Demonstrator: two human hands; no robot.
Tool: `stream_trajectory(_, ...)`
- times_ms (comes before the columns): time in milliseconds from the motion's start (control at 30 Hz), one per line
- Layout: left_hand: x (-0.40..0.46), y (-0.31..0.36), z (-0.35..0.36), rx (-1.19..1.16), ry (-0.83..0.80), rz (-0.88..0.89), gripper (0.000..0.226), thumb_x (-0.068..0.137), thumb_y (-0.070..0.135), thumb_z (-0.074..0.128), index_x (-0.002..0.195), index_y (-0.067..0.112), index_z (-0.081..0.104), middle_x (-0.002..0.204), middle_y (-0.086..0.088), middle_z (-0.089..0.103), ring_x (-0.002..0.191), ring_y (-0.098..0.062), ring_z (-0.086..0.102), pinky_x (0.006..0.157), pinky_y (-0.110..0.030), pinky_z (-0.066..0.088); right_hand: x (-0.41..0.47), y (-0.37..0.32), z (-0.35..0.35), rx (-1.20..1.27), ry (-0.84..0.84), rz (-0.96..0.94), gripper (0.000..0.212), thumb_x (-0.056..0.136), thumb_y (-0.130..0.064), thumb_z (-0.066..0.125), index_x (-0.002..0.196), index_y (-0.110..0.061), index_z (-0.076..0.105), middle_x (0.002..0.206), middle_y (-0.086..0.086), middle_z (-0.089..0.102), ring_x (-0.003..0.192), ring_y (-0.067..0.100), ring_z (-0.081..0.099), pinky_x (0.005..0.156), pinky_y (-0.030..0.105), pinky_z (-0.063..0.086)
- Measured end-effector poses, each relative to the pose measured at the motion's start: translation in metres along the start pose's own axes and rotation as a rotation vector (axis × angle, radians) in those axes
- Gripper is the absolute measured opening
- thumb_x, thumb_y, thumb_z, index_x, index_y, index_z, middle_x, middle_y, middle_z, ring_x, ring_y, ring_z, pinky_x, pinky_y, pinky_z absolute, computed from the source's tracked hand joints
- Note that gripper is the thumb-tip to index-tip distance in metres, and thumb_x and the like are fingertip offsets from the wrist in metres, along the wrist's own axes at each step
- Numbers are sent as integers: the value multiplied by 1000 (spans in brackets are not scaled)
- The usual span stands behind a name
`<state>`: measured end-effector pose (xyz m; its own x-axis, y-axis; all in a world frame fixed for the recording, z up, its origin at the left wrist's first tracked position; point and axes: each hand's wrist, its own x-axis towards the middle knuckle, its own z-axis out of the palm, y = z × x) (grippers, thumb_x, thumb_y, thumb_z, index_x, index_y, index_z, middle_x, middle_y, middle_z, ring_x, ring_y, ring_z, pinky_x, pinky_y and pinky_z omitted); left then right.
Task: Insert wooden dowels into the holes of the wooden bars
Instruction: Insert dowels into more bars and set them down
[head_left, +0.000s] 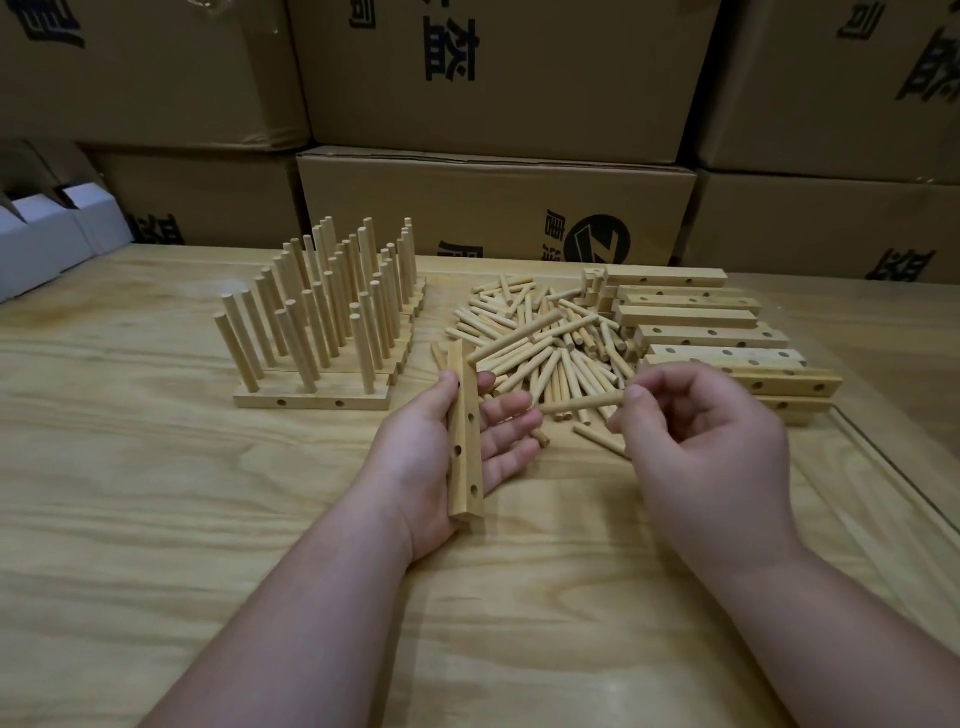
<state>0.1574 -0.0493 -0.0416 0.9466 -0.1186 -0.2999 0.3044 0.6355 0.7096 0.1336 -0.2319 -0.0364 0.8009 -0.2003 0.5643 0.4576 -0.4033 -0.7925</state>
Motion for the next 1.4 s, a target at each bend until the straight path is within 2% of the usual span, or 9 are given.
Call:
stream_trajectory(200, -1, 0, 2, 3, -3, -12, 45, 108, 43, 35, 122, 8, 59, 107, -20, 76, 98, -36, 75, 82, -48, 62, -2, -8, 2, 195, -2, 40, 13, 87, -7, 66, 82, -19, 68, 70, 0, 72, 60, 11, 68, 56, 26, 58)
stream_trajectory(333, -3, 0, 2, 97, -82, -9, 46, 109, 43, 30, 124, 9, 57, 111, -19, 75, 100, -35, 74, 84, -45, 61, -6, -10, 6, 166, -112, 92, 6, 83, -14, 69, 78, -18, 68, 68, 10, 68, 64, 25, 66, 58, 38, 57)
stream_trajectory(533, -4, -4, -1, 242, -174, 16, 44, 109, 42, 32, 128, 9, 54, 115, -16, 74, 109, -31, 72, 95, -44, 58, -1, -5, 6, 112, -318, 150, 16, 84, -7, 75, 78, -9, 61, 58, -16, 58, 51, -3, 51, 47, 11, 40)
stream_trajectory(633, -4, -5, -2, 247, -195, 18, 43, 108, 39, 37, 127, 6, 57, 115, -17, 75, 107, -31, 72, 88, -41, 61, 0, -8, 5, 75, -510, 123, 4, 84, -10, 77, 86, -13, 74, 83, -26, 73, 78, -11, 67, 65, 4, 47)
stream_trajectory(700, -5, -4, -2, 222, -204, 9, 42, 108, 39, 37, 127, 6, 56, 114, -16, 75, 104, -30, 74, 76, -34, 63, 0, -8, 4, 38, -595, 110, 11, 84, -14, 78, 95, -19, 79, 101, -22, 74, 98, -8, 67, 82, 8, 50)
stream_trajectory(800, -5, -4, -2, 203, -210, 6, 42, 108, 37, 38, 126, 4, 57, 112, -16, 76, 99, -29, 75, 72, -33, 62, 1, -8, 3, 4, -553, 73, 18, 84, -15, 78, 99, -24, 80, 102, -23, 74, 102, -9, 65, 86, 6, 47)
stream_trajectory(967, -6, -6, -3, 233, -210, 9, 41, 107, 34, 43, 124, 3, 63, 110, -20, 75, 100, -33, 74, 79, -38, 63, 1, -6, 3, 19, -461, 66, 21, 85, -16, 78, 90, -36, 79, 90, -26, 74, 92, -10, 67, 76, 3, 45)
stream_trajectory(1233, -5, -6, -3, 221, -203, 17, 42, 108, 35, 40, 122, 3, 62, 105, -18, 76, 91, -28, 77, 72, -35, 63, -1, -7, 5, -121, -462, -29, 14, 84, -21, 78, 95, -29, 80, 94, -24, 72, 95, -10, 64, 79, 3, 44)
stream_trajectory(1400, -4, -8, -5, 383, -196, 46, 43, 107, 40, 39, 121, 10, 67, 111, -11, 77, 105, -28, 73, 88, -36, 60, -4, -7, 8, -204, -554, -120, 11, 83, -22, 79, 93, -28, 80, 99, -24, 70, 105, -8, 61, 91, 10, 45)
